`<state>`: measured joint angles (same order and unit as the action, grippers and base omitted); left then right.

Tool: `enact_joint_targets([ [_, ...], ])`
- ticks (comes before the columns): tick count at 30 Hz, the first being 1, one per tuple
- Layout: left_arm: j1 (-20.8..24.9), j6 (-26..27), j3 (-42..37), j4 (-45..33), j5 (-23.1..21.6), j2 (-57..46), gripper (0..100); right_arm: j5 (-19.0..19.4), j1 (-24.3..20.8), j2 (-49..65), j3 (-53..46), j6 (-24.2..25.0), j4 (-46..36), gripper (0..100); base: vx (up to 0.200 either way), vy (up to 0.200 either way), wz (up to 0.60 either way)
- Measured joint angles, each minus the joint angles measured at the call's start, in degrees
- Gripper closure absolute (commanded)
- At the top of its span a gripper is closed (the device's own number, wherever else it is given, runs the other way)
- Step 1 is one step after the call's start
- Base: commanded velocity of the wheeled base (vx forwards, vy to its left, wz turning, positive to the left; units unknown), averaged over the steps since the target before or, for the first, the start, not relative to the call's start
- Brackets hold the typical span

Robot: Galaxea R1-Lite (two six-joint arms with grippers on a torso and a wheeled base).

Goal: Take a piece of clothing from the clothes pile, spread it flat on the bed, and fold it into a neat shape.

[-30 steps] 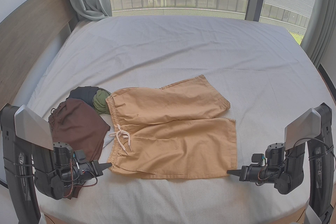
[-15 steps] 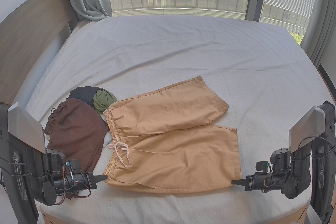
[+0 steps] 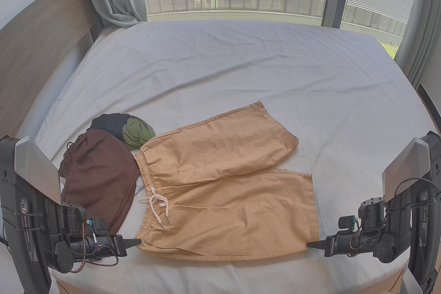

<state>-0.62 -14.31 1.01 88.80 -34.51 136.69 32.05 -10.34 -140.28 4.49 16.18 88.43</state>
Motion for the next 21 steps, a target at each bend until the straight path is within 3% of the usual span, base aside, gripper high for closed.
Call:
enact_joint_targets([
  [21,-0.34,2.99,-0.02,-1.56,-0.73,2.30,100,0.05,0.34,-0.27,-1.11,-2.24,0.06,100,0.000,0.000,0.00],
])
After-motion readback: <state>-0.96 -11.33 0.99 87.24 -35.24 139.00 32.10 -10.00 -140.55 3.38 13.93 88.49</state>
